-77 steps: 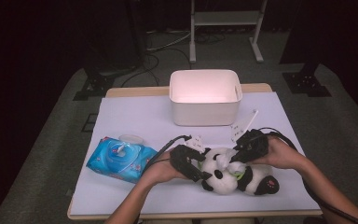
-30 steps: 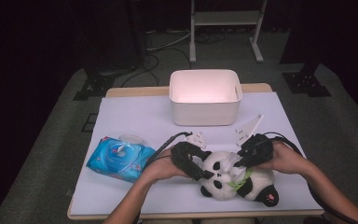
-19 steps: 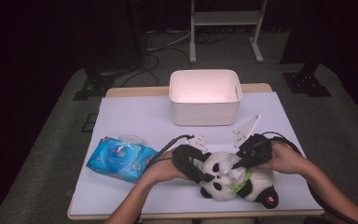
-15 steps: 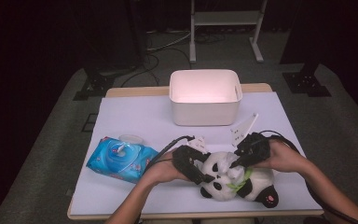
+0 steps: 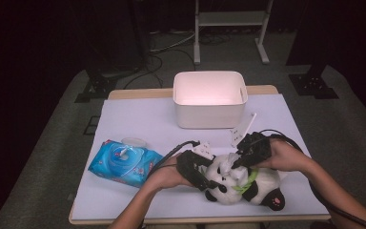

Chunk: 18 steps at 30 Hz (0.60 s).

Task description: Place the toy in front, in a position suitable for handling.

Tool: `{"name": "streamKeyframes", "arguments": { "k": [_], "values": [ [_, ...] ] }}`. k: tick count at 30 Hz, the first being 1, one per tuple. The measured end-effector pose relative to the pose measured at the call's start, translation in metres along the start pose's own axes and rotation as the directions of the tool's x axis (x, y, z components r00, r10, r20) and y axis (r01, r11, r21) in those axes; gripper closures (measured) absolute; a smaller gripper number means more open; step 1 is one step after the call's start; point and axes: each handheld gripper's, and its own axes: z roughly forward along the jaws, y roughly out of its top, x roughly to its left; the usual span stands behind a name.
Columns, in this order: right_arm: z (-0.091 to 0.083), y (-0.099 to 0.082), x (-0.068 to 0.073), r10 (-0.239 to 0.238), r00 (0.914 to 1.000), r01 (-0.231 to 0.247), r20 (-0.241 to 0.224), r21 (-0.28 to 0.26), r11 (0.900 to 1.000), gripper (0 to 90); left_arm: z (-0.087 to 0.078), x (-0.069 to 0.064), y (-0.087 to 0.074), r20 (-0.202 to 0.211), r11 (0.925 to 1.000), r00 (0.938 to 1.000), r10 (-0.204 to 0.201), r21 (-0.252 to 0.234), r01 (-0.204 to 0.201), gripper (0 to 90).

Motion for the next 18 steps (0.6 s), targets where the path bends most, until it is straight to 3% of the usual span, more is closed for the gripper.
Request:
{"name": "streamKeyframes", "arguments": {
  "k": [9, 18],
  "values": [
    [-0.003, -0.021, 0.007, 0.039, 0.9992, -0.039, -0.006, -0.012, 0.9992, 82.7, -0.002, 0.003, 0.002, 0.010, 0.9994, 0.9999, 0.005, 0.034, -0.006, 23.1],
    [-0.002, -0.034, 0.014, 0.056, 0.9981, -0.057, -0.026, -0.031, 0.9979, 82.7, -0.007, 0.005, 0.014, 0.009, 1.0000, 0.9999, 0.007, 0.002, -0.007, 23.0]
  ]
}}
